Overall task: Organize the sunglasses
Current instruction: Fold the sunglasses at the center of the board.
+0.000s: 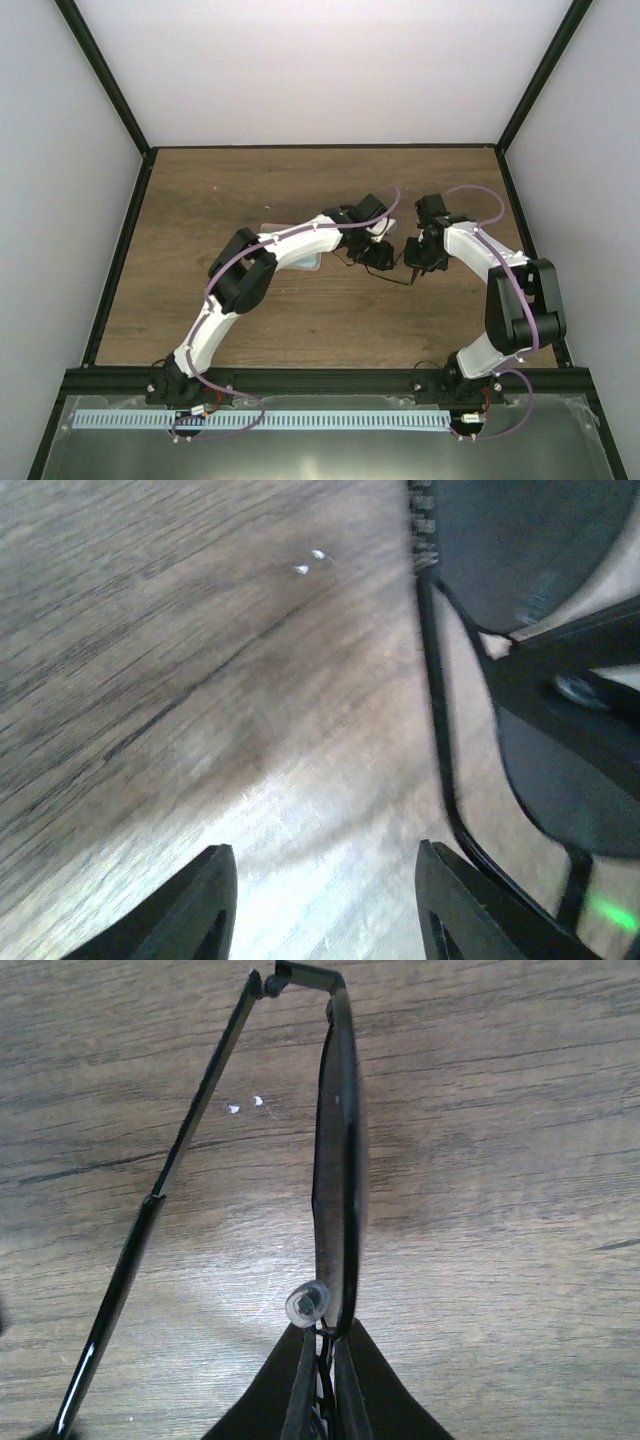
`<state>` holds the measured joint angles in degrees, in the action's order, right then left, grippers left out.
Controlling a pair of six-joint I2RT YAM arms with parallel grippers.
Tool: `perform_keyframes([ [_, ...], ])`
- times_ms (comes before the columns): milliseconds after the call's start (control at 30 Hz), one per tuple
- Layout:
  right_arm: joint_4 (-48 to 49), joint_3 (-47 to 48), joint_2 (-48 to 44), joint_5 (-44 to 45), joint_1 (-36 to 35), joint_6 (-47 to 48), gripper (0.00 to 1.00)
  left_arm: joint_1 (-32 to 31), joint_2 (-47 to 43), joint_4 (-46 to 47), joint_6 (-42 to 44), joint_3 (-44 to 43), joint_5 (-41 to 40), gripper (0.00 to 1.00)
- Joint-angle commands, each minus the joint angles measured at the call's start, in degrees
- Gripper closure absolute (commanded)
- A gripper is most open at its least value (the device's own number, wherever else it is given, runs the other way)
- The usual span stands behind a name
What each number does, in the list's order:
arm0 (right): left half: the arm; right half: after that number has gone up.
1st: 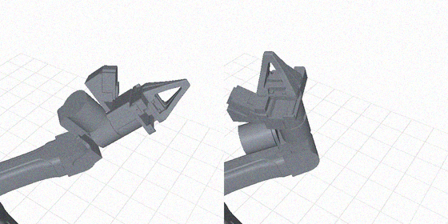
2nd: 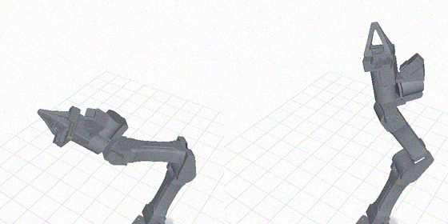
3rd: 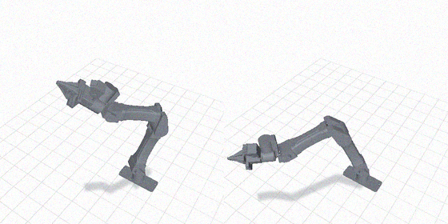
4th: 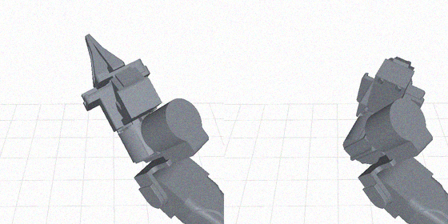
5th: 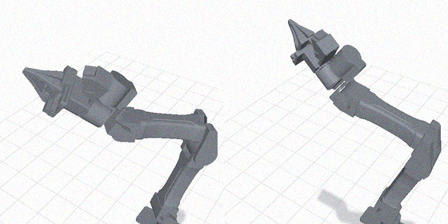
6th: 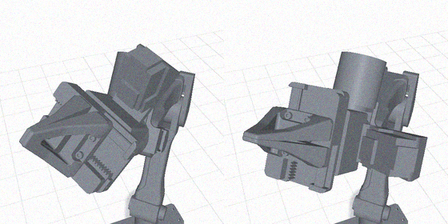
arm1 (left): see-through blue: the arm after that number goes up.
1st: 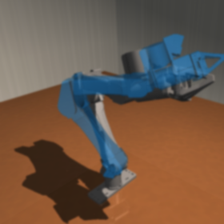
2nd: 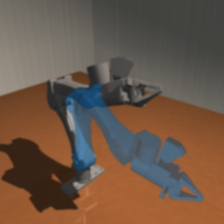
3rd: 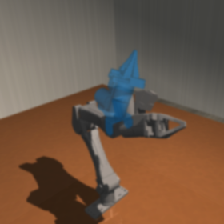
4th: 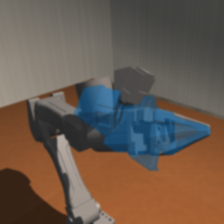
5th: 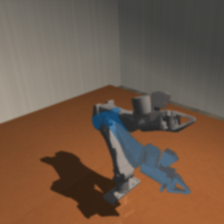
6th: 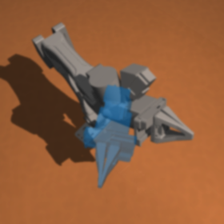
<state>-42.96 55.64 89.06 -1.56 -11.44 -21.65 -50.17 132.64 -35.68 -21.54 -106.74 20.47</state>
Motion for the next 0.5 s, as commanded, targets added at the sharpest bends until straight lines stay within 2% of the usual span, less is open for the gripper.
perform_keyframes([
  [0, 1.2, -0.4, -1.6, 0.0, -0.4, 0.4, 0.94, 0.3, -6.8, 0.3, 1.6, 2.7, 2.5, 0.43],
  [100, 1.3, -0.4, -1.6, -0.1, -0.4, 0.4, 0.95, 0.4, -8.8, 0.4, 1.4, 3.9, 3.0, 0.21],
  [200, 1.3, -0.4, -1.8, -0.1, -0.4, 0.6, 0.95, 0.5, -11.1, 0.8, 0.9, 4.0, 1.5, 0.07],
  [267, 1.3, -0.4, -2.0, -0.1, -0.4, 0.5, 0.95, 0.6, -11.8, 0.6, 0.5, 3.6, -0.1, 0.04],
  [467, 0.6, 0.4, -3.4, -0.9, -0.4, 0.3, 0.95, 1.5, -8.0, -2.7, 0.4, 2.0, -4.9, 0.06],
])
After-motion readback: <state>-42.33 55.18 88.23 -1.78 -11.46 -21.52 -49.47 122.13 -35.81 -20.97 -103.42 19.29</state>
